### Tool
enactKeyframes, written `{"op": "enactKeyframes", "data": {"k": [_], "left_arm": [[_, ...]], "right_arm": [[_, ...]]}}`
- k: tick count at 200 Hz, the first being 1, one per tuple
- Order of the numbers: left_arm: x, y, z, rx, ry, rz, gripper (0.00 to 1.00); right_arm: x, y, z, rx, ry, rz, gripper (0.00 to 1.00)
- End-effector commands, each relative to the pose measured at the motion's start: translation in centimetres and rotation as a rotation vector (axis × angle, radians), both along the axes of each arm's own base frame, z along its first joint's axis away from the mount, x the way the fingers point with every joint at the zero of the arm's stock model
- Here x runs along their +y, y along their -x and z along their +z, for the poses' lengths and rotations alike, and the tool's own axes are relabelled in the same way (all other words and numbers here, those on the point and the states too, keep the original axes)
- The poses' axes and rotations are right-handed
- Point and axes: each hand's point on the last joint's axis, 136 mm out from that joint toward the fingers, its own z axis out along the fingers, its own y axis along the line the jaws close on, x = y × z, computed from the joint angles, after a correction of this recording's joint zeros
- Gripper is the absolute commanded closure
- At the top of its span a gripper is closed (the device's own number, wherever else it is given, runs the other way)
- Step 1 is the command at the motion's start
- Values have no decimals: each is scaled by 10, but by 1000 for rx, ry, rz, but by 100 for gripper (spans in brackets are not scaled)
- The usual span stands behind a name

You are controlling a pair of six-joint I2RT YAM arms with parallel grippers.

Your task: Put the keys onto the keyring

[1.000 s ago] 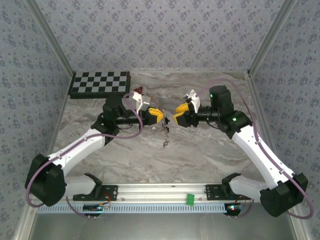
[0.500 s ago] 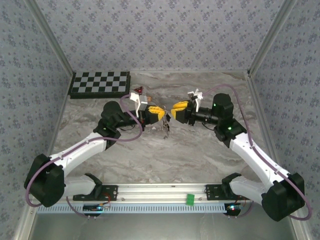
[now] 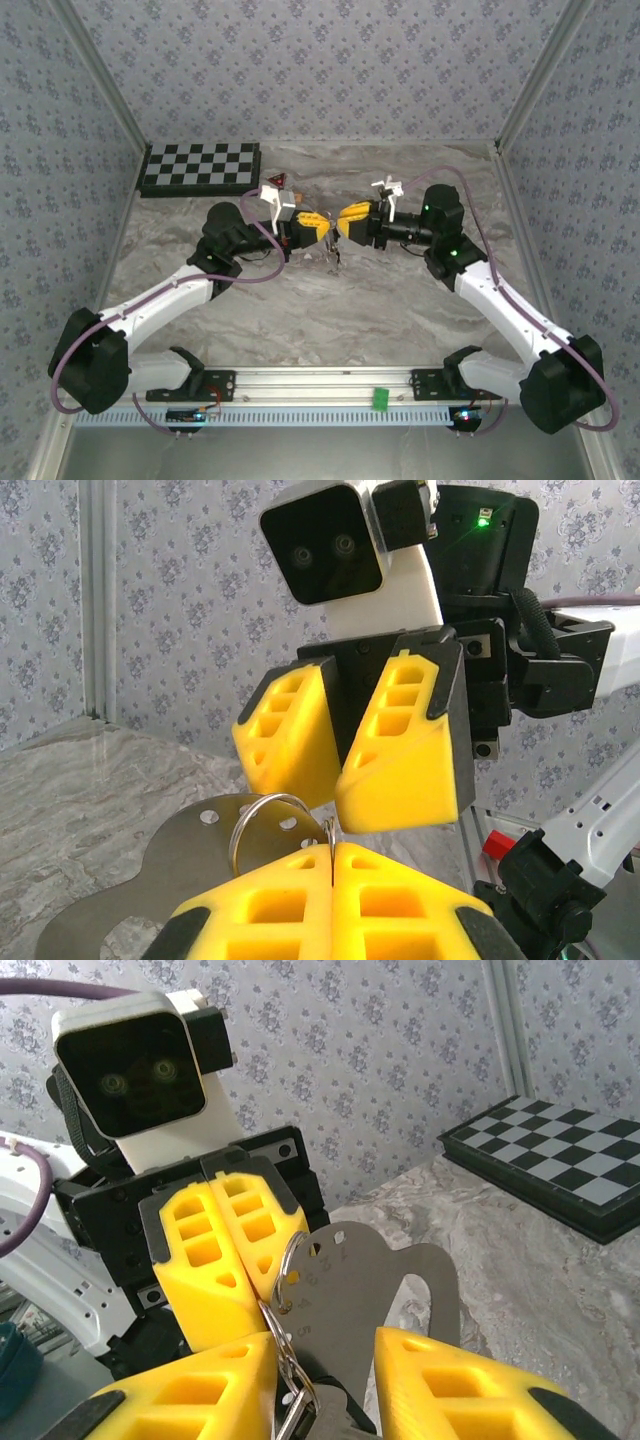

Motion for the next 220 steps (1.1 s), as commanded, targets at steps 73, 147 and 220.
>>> {"op": "enactKeyframes", "data": {"k": [73,147,220], "left_arm": [[3,9,41,-97,78,-3,100],[4,9,41,-100,82,2,100],[2,11,36,-93,69,-17,100]], "right_arm": [[5,12,-20,46,23,66,87],[14,19,-34,66,73,106,93],[8,17,-27,17,75,55,68]]}}
